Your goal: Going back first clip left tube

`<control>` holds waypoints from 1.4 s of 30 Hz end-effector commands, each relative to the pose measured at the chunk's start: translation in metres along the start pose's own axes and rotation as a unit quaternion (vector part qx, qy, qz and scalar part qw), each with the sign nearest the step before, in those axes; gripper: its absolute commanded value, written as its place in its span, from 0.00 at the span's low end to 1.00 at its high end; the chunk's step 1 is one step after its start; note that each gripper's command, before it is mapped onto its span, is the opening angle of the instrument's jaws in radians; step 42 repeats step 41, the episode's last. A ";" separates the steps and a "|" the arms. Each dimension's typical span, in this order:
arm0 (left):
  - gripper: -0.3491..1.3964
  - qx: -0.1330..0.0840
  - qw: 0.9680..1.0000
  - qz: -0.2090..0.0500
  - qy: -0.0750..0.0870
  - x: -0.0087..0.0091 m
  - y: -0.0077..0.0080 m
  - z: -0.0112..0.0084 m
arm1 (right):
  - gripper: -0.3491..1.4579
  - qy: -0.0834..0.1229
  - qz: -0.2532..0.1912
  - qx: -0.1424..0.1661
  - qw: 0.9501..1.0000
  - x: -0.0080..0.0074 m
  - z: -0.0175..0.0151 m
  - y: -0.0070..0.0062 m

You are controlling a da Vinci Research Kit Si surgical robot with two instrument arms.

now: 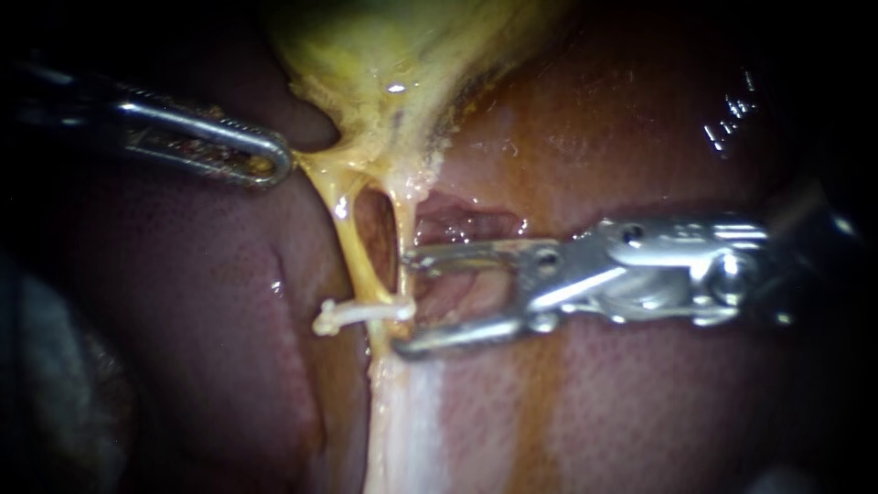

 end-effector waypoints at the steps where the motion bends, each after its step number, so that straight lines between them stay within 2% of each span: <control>1: 0.00 0.000 1.000 0.000 0.000 0.0000 0.0000 0.0001 | 0.47 -0.005 -0.005 0.001 1.000 0.0000 -0.0008 0.0000; 6: 0.00 0.000 1.000 0.001 0.000 0.0000 -0.0001 0.0001 | 0.47 -0.032 -0.015 -0.010 0.999 0.0007 -0.0048 0.0002; 12: 0.00 0.001 1.000 0.001 0.001 -0.0002 -0.0001 0.0005 | 0.47 -0.048 -0.023 -0.016 0.998 0.0011 -0.0069 0.0005; 17: 0.00 0.006 1.000 0.002 0.003 -0.0004 -0.0003 0.0019 | 0.47 -0.048 -0.026 -0.015 0.998 0.0011 -0.0070 0.0004; 23: 0.00 0.002 1.000 0.005 0.001 -0.0012 -0.0014 0.0049 | 0.47 -0.048 -0.026 -0.015 0.998 0.0011 -0.0070 0.0002; 29: 0.00 -0.002 1.000 0.011 -0.005 -0.0026 -0.0024 0.0071 | 0.47 -0.048 -0.027 -0.016 0.998 0.0010 -0.0071 0.0001; 42: 0.00 -0.005 1.000 0.009 -0.008 -0.0027 -0.0026 0.0071 | 0.47 -0.048 -0.026 -0.014 0.998 0.0013 -0.0071 -0.0002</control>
